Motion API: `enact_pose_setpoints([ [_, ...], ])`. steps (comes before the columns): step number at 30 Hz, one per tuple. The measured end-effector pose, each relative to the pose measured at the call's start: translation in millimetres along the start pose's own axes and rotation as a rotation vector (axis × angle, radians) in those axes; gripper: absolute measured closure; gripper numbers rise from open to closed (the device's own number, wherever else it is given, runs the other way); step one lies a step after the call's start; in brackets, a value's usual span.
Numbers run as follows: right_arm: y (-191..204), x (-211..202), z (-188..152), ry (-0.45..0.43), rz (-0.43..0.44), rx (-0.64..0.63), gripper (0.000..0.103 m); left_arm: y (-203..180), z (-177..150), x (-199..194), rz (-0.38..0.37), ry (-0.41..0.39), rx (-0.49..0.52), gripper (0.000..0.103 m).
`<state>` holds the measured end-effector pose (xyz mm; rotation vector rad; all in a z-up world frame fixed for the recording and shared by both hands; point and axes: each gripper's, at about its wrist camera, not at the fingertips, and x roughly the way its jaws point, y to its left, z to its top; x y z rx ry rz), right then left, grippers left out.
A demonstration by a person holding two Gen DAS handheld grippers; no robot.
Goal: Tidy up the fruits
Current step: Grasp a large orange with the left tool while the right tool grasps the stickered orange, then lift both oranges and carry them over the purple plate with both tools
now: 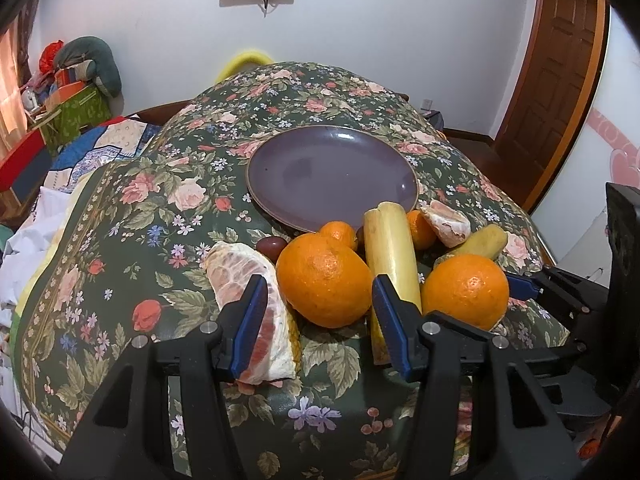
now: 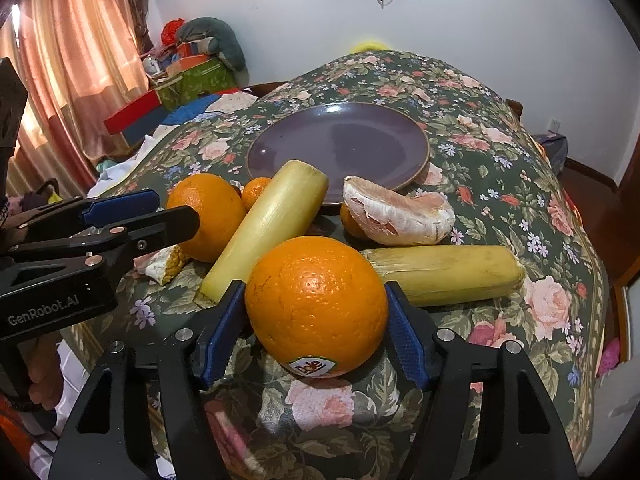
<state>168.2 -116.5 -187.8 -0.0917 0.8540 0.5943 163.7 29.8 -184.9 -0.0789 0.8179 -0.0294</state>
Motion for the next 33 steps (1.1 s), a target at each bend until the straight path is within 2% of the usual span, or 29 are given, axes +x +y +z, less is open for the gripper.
enact_pose_setpoints([
  [8, -5.2, -8.5, 3.8, -0.024, -0.003, 0.018, 0.039, -0.3, 3.1, 6.4, -0.003, 0.017, 0.001, 0.048],
  [15, -11.1, -21.0, 12.3, -0.077, -0.033, 0.019, 0.039, -0.5, 6.0, 12.9, 0.0, 0.022, 0.001, 0.04],
  [24, -25.6, -22.7, 19.5, -0.098, -0.048, 0.043, 0.039, -7.1, 6.7, 37.8, -0.004, 0.08, 0.016, 0.039],
  [33, -32.4, -21.5, 24.4, -0.107, -0.054, 0.054, 0.039, -12.8, 6.4, 41.0, 0.027, 0.051, 0.041, 0.042],
])
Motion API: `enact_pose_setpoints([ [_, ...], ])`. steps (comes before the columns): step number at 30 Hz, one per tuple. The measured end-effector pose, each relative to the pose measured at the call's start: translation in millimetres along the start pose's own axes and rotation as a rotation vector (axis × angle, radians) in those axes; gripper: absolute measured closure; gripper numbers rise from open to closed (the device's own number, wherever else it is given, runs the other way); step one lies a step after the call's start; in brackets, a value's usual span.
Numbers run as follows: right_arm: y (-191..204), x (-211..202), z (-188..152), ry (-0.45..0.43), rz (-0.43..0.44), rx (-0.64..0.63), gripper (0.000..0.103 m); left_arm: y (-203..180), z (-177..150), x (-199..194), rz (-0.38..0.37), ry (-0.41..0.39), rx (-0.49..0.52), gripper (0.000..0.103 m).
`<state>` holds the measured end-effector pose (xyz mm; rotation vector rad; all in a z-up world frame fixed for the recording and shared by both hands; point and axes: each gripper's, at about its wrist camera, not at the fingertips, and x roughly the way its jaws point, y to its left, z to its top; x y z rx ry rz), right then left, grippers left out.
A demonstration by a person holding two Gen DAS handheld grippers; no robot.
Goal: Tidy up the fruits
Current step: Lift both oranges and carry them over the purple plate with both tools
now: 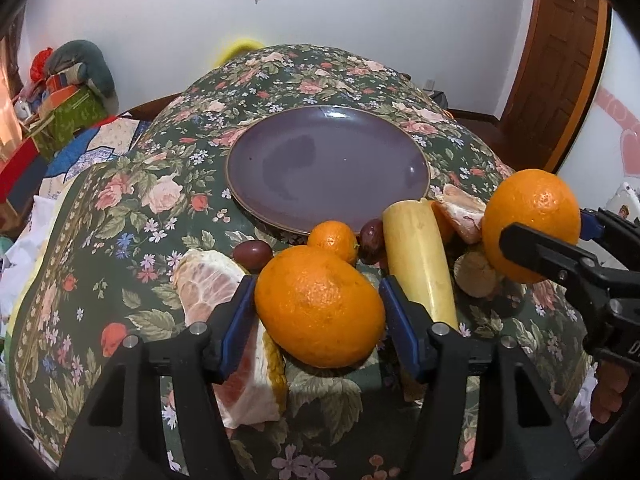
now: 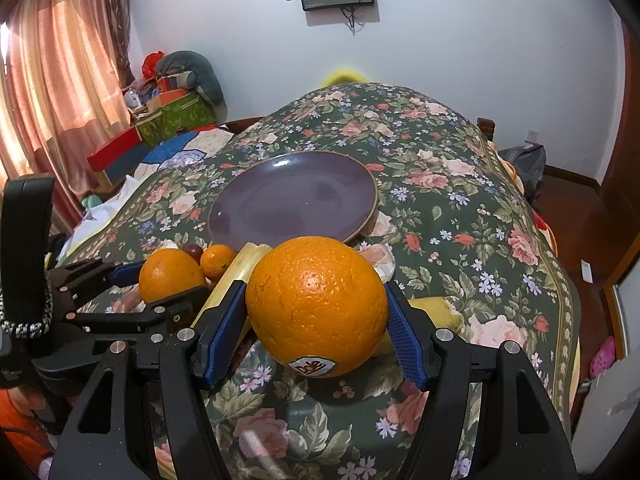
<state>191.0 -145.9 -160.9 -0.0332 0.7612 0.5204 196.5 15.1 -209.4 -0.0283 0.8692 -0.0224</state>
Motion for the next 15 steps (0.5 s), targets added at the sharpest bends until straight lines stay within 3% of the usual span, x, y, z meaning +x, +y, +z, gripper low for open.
enact_pose_setpoints([
  [6, -1.8, -2.2, 1.2, -0.001, -0.004, 0.002, 0.039, 4.6, 3.3, -6.8, -0.013, -0.007, -0.025, 0.043],
  [15, -6.3, -8.7, 11.6, -0.031, -0.009, 0.01, 0.039, 6.6, 18.7, -36.1, -0.007, -0.098, -0.013, 0.043],
])
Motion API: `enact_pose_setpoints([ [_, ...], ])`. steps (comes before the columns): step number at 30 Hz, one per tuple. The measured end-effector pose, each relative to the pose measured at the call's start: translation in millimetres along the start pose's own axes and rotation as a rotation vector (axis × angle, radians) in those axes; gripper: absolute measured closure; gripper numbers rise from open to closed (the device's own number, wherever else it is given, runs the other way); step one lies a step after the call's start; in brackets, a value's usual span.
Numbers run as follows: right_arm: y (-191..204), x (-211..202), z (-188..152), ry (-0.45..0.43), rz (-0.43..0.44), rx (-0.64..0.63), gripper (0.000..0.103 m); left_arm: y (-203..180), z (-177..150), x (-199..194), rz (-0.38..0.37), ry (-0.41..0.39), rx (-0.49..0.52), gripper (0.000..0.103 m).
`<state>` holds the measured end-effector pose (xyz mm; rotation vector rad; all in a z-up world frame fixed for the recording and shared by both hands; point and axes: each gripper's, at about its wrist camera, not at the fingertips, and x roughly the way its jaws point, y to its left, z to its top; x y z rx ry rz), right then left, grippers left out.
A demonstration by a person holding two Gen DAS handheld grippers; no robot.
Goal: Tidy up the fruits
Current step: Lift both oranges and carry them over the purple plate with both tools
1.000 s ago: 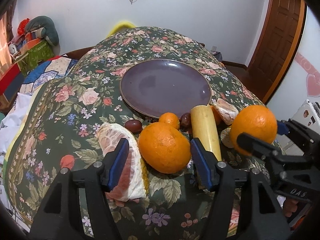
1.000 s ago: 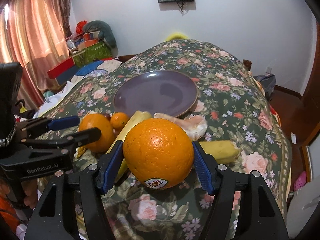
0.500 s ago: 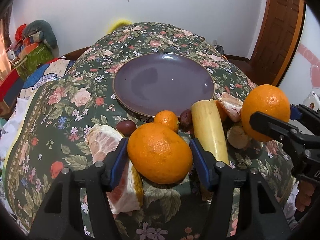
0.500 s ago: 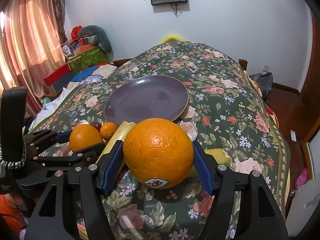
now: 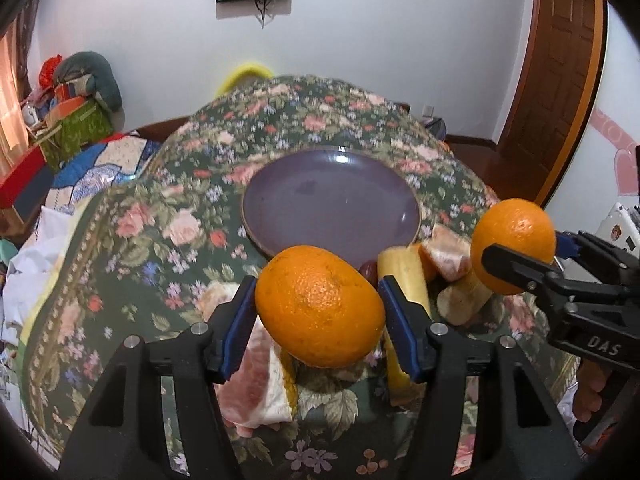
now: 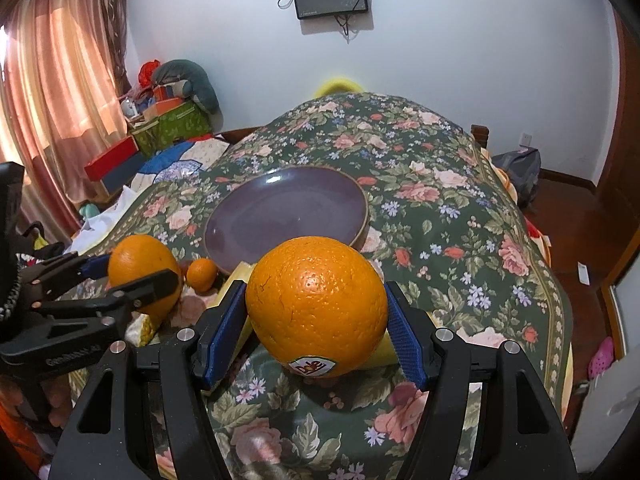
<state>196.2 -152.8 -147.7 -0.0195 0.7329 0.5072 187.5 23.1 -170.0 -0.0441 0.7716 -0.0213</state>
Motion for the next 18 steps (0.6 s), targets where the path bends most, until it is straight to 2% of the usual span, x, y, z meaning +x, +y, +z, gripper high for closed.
enact_pose_setpoints([
  [10, -4.2, -2.4, 22.9, -0.065, -0.015, -0.011, 0.039, 0.2, 32.4, -14.3, 0.005, -0.087, 0.026, 0.043],
  [18, -11.4, 5.0, 42.7, -0.103, -0.031, -0.02, 0.039, 5.6, 52.2, -6.6, 0.005, -0.112, 0.025, 0.043],
])
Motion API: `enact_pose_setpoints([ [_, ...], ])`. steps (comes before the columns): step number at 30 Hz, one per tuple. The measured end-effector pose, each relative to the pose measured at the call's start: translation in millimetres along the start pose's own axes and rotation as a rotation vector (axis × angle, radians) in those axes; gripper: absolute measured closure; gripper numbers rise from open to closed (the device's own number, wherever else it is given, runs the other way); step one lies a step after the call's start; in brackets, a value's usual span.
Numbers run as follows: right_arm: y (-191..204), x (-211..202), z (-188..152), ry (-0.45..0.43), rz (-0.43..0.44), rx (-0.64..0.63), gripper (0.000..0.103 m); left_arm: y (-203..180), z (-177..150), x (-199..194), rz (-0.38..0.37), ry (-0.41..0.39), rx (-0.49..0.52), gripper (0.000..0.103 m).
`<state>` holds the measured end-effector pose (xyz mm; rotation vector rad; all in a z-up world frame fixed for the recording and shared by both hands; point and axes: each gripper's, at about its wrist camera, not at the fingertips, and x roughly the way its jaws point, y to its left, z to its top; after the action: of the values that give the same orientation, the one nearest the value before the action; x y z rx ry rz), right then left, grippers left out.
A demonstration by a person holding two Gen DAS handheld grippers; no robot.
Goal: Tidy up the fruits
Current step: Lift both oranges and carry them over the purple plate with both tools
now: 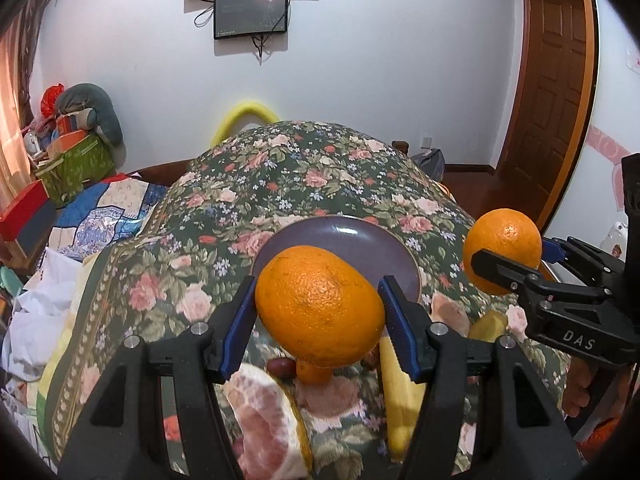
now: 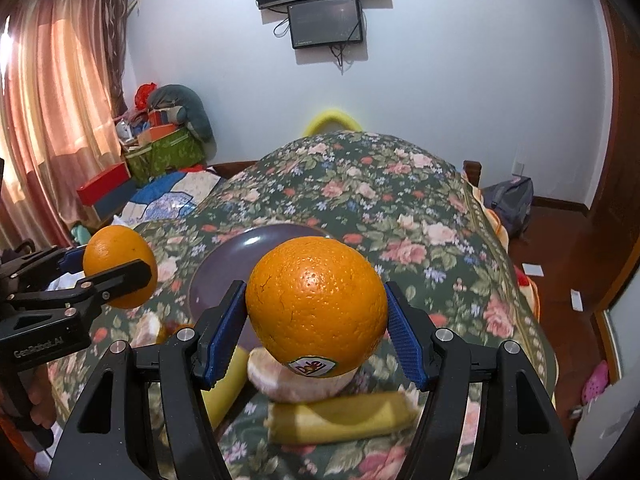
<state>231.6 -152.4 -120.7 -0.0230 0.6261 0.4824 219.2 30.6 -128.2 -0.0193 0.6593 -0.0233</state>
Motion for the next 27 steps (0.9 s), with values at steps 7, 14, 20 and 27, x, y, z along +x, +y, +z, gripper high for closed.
enact_pose_setpoints([
  [7, -6.5, 18.5, 13.9, -0.009, -0.01, -0.007, 0.039, 8.4, 12.3, 19.1, 0.017, -0.001, 0.003, 0.043],
  [14, -8.7, 39.5, 22.4, -0.001, -0.013, -0.022, 0.039, 15.3, 21.1, 44.5, 0.023, 0.012, -0.006, 0.043],
  [20, -16.1, 61.9, 28.9, 0.025, -0.009, -0.016, 0.039, 21.1, 27.8, 71.3, 0.023, 0.037, -0.022, 0.043],
  [27, -17.3, 79.4, 33.1, 0.061, -0.004, -0.045, 0.039, 27.4, 34.1, 97.7, 0.048, 0.062, -0.019, 0.043],
])
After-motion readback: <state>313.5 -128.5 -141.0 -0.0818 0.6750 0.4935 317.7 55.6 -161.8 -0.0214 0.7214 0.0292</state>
